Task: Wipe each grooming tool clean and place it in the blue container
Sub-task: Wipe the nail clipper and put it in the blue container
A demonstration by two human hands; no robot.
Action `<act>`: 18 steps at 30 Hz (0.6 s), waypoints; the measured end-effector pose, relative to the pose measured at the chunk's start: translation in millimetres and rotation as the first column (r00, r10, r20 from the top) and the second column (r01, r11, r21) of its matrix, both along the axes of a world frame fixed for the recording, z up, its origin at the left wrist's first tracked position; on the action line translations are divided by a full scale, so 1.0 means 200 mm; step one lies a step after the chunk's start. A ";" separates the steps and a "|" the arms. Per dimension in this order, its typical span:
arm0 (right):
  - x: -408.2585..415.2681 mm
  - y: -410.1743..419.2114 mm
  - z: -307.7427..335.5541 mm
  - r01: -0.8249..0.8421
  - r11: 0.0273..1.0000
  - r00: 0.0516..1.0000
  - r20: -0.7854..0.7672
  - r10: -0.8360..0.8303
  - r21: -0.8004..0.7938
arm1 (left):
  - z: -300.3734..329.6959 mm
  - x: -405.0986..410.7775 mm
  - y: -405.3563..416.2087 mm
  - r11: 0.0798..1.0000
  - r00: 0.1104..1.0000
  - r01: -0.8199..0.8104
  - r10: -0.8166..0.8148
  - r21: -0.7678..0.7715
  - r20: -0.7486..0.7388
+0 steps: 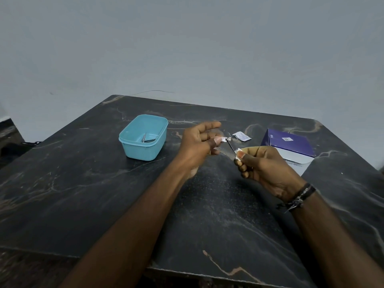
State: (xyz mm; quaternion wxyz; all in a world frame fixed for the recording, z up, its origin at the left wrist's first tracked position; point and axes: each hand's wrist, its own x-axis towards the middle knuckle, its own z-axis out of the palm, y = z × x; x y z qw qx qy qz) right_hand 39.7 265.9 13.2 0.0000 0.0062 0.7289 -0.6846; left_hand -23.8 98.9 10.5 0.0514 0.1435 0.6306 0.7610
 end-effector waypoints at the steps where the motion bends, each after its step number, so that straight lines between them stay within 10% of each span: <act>1: 0.00 -0.01 0.00 0.011 0.999 1.000 -0.022 -0.011 0.030 | 0.01 0.01 0.01 0.996 0.995 0.010 -0.019 0.088 0.098; 7: 0.00 -0.07 -0.04 0.137 0.945 0.981 -0.175 -0.088 0.297 | -0.01 0.04 0.05 0.896 0.903 -0.108 -0.093 0.431 0.419; 18: -0.06 -0.07 -0.14 0.312 0.857 0.926 -0.334 -0.177 0.411 | 0.00 0.13 0.12 0.912 0.921 -0.066 -0.100 0.404 0.376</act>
